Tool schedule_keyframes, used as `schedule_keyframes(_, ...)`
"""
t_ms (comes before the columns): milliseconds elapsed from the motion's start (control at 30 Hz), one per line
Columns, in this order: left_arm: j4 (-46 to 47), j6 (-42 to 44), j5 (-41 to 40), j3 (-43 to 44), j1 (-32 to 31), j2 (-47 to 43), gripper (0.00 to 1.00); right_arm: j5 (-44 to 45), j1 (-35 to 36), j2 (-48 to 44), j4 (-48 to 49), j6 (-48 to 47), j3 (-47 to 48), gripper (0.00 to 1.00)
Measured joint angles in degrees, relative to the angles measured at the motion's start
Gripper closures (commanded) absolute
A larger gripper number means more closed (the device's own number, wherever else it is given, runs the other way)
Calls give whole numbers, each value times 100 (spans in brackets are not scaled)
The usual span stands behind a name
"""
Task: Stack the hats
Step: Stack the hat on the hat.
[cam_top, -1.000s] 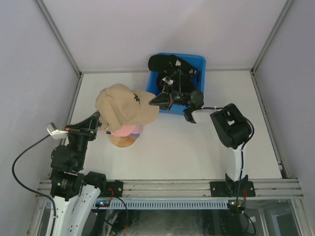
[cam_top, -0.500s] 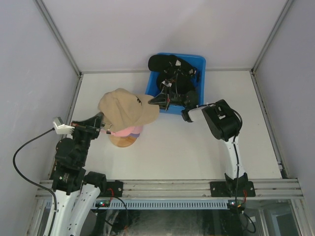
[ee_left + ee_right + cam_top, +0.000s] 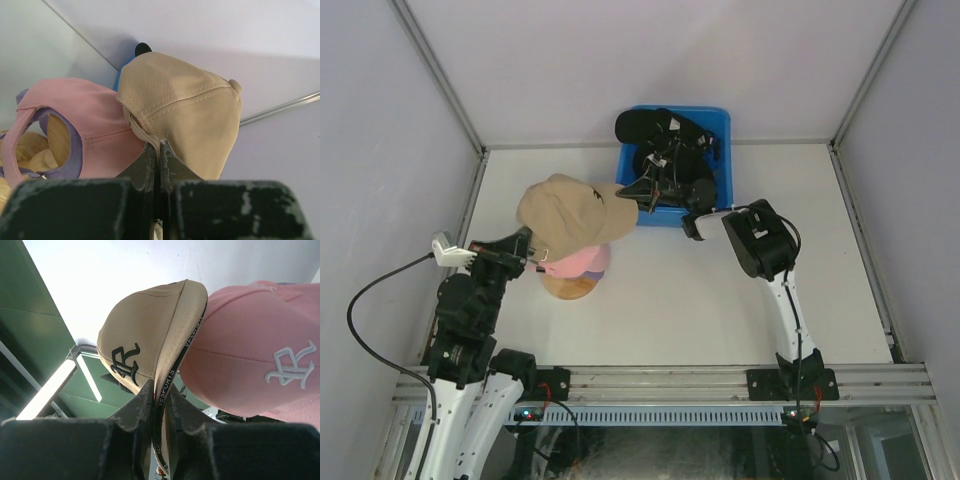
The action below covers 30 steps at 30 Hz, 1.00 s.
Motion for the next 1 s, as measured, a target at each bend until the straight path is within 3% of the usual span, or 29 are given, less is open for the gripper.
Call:
schedule_keyframes(200,17,120,-81,0,0,-4,100,61,-20,52,-192,0,116,81)
schedule_keyframes(567,15,313,-313,0,0,-7,100,42,-184,-151,-1432,-575,-31,63)
schedule_keyframes(1000,15,472,-361,0,0,42,100,61,-426,-693,-2874,-1834,-136,61)
